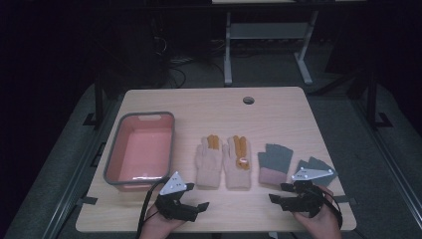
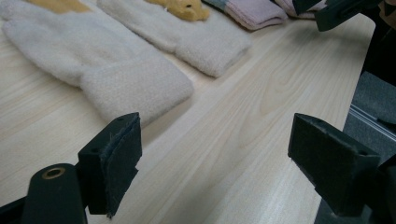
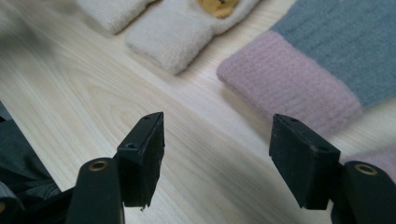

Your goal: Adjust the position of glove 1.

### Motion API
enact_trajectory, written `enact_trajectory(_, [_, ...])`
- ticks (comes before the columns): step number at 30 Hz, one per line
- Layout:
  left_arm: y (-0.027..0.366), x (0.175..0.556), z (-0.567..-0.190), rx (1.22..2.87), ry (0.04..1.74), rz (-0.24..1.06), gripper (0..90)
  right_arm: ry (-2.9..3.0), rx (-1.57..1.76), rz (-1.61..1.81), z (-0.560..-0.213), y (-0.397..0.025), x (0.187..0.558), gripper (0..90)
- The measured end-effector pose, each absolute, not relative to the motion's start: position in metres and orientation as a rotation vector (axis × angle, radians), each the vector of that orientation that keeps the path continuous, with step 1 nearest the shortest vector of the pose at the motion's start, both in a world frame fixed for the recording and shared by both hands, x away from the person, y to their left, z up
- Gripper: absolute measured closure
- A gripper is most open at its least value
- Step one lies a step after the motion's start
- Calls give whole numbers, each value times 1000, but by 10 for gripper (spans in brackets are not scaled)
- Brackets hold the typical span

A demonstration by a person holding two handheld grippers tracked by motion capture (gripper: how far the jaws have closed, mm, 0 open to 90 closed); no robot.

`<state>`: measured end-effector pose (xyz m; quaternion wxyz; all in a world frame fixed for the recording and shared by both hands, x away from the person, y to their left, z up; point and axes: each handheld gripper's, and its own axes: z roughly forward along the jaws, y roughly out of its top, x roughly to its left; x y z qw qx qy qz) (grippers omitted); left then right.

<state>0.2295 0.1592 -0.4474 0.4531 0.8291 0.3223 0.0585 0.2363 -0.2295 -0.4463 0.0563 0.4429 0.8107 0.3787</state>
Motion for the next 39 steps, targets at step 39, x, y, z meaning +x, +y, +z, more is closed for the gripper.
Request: enact_trajectory(39, [156, 225, -445, 2070, 757, 165, 175, 2718, 1063, 921, -399, -143, 316, 334])
